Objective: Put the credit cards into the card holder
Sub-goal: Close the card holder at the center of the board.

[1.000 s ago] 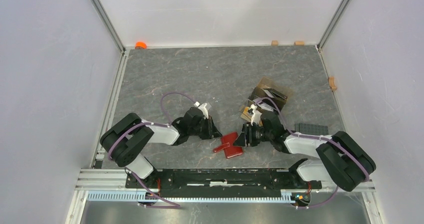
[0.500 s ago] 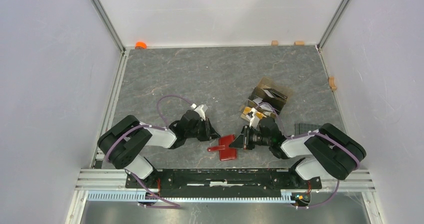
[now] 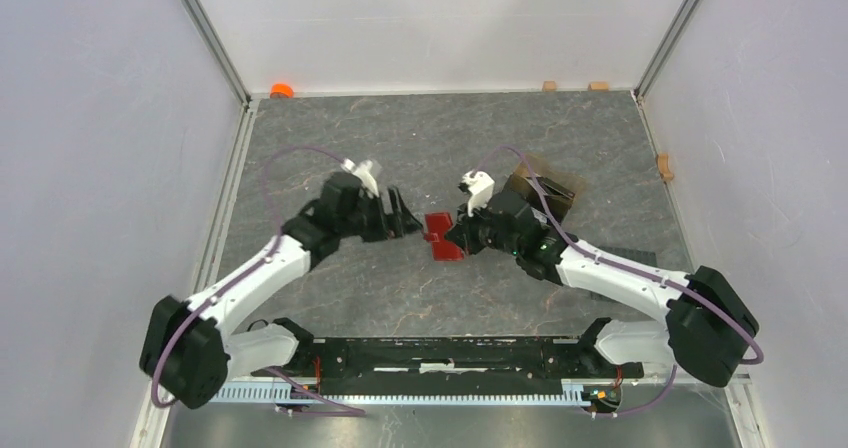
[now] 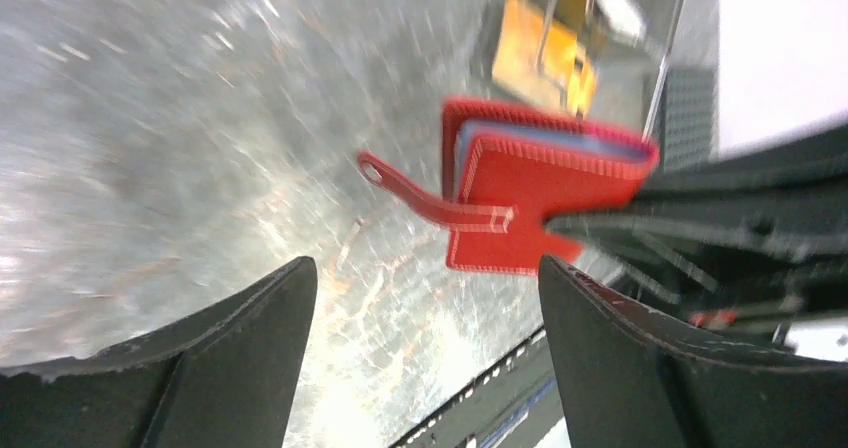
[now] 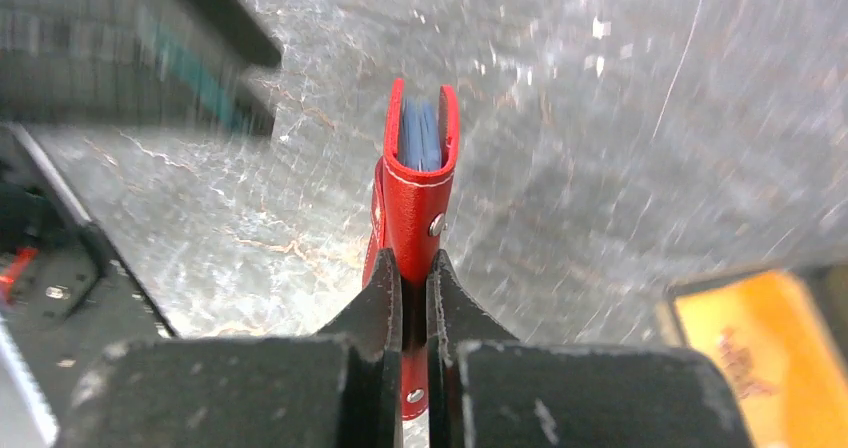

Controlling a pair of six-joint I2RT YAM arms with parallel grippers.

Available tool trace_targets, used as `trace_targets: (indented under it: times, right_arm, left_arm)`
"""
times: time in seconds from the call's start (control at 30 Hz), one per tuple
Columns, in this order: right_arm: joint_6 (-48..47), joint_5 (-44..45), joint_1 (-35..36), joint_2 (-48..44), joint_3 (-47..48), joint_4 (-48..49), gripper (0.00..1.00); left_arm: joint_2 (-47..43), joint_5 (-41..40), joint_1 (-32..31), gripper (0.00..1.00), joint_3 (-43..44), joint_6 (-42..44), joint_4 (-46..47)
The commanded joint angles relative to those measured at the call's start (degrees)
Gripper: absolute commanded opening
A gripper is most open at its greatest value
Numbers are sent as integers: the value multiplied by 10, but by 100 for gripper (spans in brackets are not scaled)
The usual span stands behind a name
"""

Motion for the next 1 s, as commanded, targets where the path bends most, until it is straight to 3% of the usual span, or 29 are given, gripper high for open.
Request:
trace_targets:
  times: [0.0, 0.2, 0.47, 0.53, 0.6, 0.7, 0.8, 0.97]
  right_arm:
    - [-228, 176, 70, 8, 65, -94, 0]
    - [-339, 346, 164, 42, 9, 35, 0]
    - [-474, 576, 354, 121, 2, 63, 1]
    - [-448, 568, 375, 127, 6, 37, 14]
    - [-402, 535, 384, 119, 13, -2, 43]
    - [-333, 476, 388, 79, 16, -47, 67]
    - [-253, 450, 386, 25, 1, -71, 78]
    - [-74, 374, 341, -64, -22, -122, 79]
  left_arm:
    - [-56, 17, 85, 89, 77, 100, -178]
    - [-84, 24, 152, 91, 105, 130, -225]
    - [-83, 38, 165, 91, 73, 131, -206]
    - [-76, 46, 164, 91, 60, 126, -193]
    - [-67, 61, 165, 90, 47, 120, -178]
    - [-60, 86, 162, 88, 15, 100, -142]
    - [-63, 84, 143, 87, -12, 79, -106]
    - [-46, 58, 85, 86, -29, 60, -70]
